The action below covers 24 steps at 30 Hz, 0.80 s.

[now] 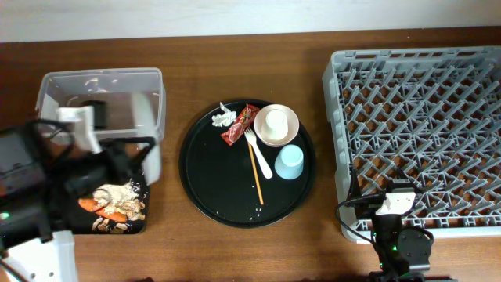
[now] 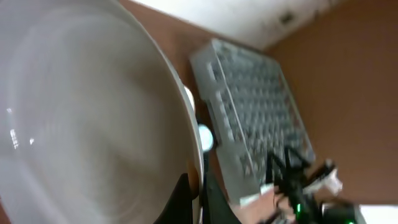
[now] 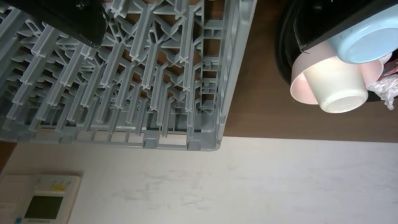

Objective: Sort waste into correct bins and load items into the dishwasher rack
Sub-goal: 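Carry the emptied plate back and set it on the round tray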

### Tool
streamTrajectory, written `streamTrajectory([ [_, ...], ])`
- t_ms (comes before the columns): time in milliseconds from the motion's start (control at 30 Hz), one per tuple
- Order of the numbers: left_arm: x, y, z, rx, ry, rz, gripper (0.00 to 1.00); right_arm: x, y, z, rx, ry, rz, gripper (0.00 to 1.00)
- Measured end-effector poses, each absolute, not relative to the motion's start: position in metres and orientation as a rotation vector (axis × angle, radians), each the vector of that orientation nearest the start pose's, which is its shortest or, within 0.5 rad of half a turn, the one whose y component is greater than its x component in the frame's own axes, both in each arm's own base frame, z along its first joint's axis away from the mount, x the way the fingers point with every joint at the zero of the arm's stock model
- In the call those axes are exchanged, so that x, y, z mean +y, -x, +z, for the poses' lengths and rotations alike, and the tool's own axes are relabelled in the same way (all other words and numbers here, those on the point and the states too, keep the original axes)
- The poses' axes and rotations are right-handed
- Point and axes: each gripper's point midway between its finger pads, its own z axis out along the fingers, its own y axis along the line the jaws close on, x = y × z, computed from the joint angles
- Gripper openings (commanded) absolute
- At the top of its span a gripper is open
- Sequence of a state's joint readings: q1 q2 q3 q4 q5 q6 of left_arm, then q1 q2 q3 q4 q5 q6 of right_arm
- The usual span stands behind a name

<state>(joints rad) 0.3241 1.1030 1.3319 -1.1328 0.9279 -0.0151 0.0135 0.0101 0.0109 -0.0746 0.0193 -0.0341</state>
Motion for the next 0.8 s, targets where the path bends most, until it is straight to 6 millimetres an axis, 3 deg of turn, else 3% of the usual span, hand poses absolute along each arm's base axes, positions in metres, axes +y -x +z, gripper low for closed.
streamTrajectory([
  [167, -0.140, -0.256, 0.292, 2.405, -0.350, -0.867, 0.00, 0.000, -0.246, 0.158, 1.645, 0.025, -0.031, 0.99],
  [267, -0.164, -0.263, 0.262, 2.518, -0.401, -0.758, 0.00, 0.000, -0.246, 0.158, 1.645, 0.024, -0.032, 0.99],
  [467, -0.202, -0.273, 0.203, 2.689, -0.524, -0.653, 0.00, 0.000, -0.246, 0.158, 1.645, 0.024, -0.032, 0.99],
  [500, -0.210, -0.274, 0.182, 2.749, -0.559, -0.605, 0.00, 0.000, -0.246, 0.158, 1.645, 0.025, -0.031, 0.99],
  [633, -0.234, -0.265, 0.131, 2.886, -0.675, -0.526, 0.00, 0.000, -0.246, 0.158, 1.645, 0.025, -0.032, 0.99],
  [800, -0.237, -0.263, 0.094, 2.978, -0.663, -0.368, 0.01, 0.000, -0.246, 0.158, 1.645, 0.025, -0.031, 0.99],
])
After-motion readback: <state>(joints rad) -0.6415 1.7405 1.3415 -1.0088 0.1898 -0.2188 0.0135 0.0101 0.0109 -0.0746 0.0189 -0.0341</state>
